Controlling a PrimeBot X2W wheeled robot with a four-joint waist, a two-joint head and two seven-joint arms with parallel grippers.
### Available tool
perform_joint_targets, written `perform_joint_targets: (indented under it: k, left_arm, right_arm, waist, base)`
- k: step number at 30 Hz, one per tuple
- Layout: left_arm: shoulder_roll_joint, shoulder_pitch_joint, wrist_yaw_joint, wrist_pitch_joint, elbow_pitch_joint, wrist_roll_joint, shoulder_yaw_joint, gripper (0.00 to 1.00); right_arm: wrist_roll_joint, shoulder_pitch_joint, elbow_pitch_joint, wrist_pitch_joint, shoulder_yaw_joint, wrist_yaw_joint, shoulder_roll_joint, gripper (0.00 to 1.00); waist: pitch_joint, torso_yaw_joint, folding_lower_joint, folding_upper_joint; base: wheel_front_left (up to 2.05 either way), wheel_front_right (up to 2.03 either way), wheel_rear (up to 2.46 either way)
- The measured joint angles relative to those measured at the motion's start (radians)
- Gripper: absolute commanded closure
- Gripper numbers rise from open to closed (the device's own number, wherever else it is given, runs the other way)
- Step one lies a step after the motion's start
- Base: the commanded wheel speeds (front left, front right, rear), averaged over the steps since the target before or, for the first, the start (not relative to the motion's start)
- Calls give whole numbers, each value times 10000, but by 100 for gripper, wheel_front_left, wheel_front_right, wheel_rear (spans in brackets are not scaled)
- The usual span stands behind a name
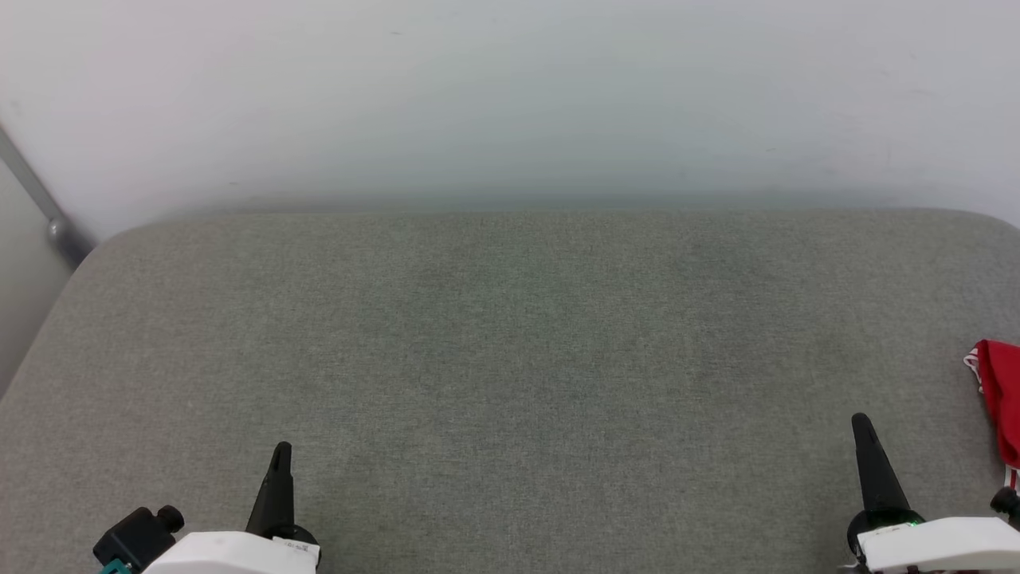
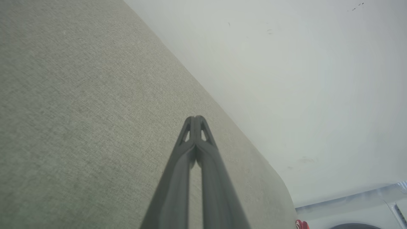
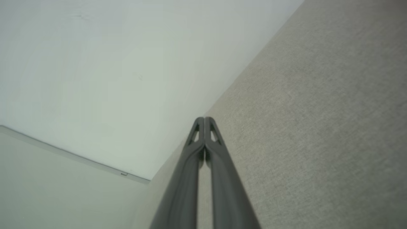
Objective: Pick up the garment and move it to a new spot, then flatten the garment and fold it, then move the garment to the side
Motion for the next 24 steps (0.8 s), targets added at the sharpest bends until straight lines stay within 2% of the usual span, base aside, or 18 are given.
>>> perform_joint_targets:
  k: [24]
  left_arm:
    - [15,-587,-242,617,307,-2587,253,100]
  right_arm:
    - [2364,-553,334,623,-82,0,-15,100]
  waist:
    - [91,-57,0,0]
  base:
    - [0,0,0]
